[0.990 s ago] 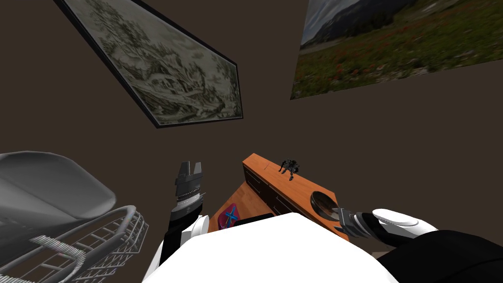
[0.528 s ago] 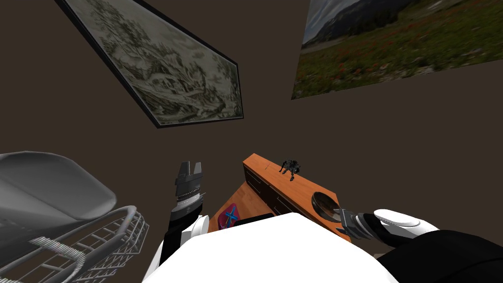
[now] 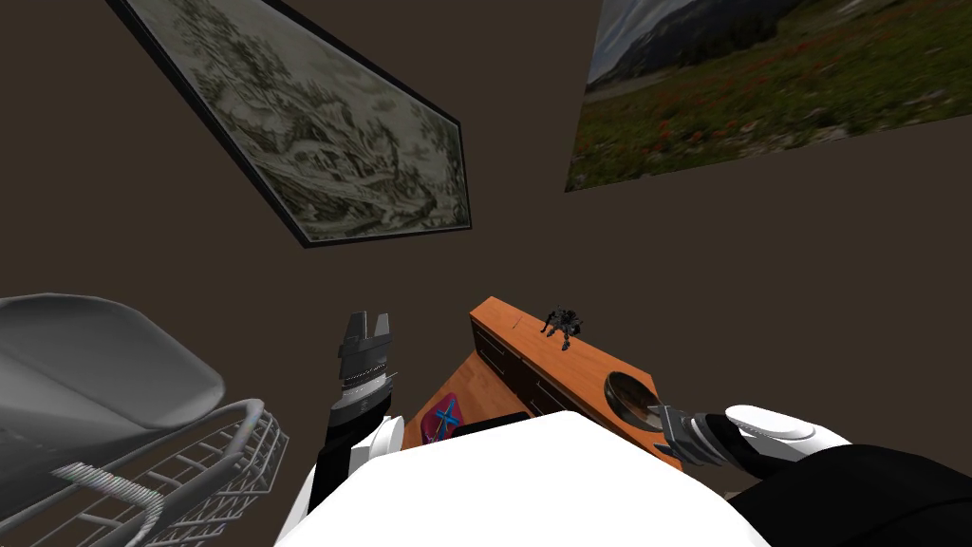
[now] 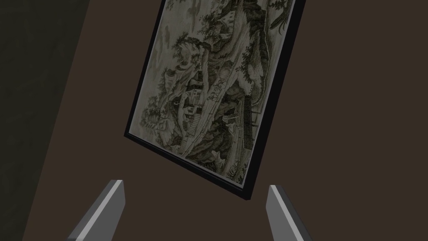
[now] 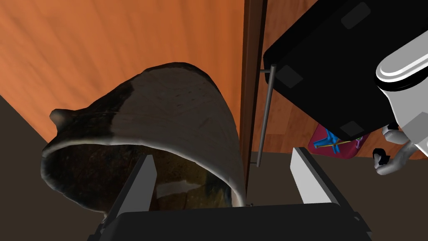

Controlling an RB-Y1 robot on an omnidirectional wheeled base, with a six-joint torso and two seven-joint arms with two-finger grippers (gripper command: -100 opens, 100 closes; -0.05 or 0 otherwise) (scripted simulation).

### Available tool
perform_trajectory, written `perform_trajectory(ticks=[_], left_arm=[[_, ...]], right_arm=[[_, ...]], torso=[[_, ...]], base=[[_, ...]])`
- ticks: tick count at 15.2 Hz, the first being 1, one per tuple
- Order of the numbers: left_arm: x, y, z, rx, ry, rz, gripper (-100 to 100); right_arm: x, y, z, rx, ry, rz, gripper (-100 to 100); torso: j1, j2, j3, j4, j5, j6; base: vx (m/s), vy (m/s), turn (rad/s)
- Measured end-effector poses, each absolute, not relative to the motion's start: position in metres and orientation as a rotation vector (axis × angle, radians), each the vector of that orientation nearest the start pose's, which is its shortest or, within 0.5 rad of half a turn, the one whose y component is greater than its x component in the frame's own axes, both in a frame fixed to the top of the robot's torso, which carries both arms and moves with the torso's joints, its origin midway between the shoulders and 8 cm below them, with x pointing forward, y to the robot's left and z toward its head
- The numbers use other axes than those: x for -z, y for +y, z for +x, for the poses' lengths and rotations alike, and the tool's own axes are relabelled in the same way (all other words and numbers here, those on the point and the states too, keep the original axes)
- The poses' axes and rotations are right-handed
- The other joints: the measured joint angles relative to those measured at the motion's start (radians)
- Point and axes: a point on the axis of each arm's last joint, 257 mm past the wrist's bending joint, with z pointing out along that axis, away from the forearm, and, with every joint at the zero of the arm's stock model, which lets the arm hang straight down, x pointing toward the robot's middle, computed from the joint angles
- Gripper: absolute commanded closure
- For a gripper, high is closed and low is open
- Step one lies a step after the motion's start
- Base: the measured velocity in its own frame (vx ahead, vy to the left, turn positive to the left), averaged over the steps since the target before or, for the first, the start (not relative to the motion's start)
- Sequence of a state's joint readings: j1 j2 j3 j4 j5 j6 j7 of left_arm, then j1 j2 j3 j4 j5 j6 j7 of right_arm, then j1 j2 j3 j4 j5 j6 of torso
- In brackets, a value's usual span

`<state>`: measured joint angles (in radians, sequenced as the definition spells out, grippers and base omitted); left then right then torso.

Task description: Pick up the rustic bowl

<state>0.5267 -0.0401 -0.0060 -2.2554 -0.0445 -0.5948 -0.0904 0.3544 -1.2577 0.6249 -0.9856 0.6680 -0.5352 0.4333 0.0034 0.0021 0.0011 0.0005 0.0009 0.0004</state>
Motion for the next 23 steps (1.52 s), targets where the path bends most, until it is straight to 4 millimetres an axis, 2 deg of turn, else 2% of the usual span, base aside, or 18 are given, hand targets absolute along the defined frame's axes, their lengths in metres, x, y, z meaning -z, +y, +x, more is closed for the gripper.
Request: perform_trajectory(ticks=[17,21,22,23], left_arm=[[-0.023,0.276,0.331,1.196,0.596,-0.588,0],[-0.023,0.276,0.331,1.196,0.596,-0.588,0],[-0.023,0.276,0.331,1.196,0.596,-0.588,0],[-0.023,0.276,0.331,1.196,0.596,-0.588,0]], right_arm=[[0.464,-0.608,0.104,0.082,2.689,-1.034,-100],[0.485,-0.595,0.094,0.079,2.698,-1.013,-100],[0.486,-0.595,0.093,0.08,2.698,-1.014,100],[0.486,-0.595,0.093,0.081,2.698,-1.015,100]], torso=[[-0.001,0.0,0.0,0.0,0.0,0.0],[-0.004,-0.002,-0.001,0.0,-0.001,0.0],[-0.003,-0.001,-0.001,0.0,-0.001,0.0],[-0.002,-0.001,0.0,0.0,-0.001,0.0]], base=[[0.009,0.009,0.009],[0.026,-0.032,0.093],[0.004,-0.004,0.014],[0.0,0.0,0.0]])
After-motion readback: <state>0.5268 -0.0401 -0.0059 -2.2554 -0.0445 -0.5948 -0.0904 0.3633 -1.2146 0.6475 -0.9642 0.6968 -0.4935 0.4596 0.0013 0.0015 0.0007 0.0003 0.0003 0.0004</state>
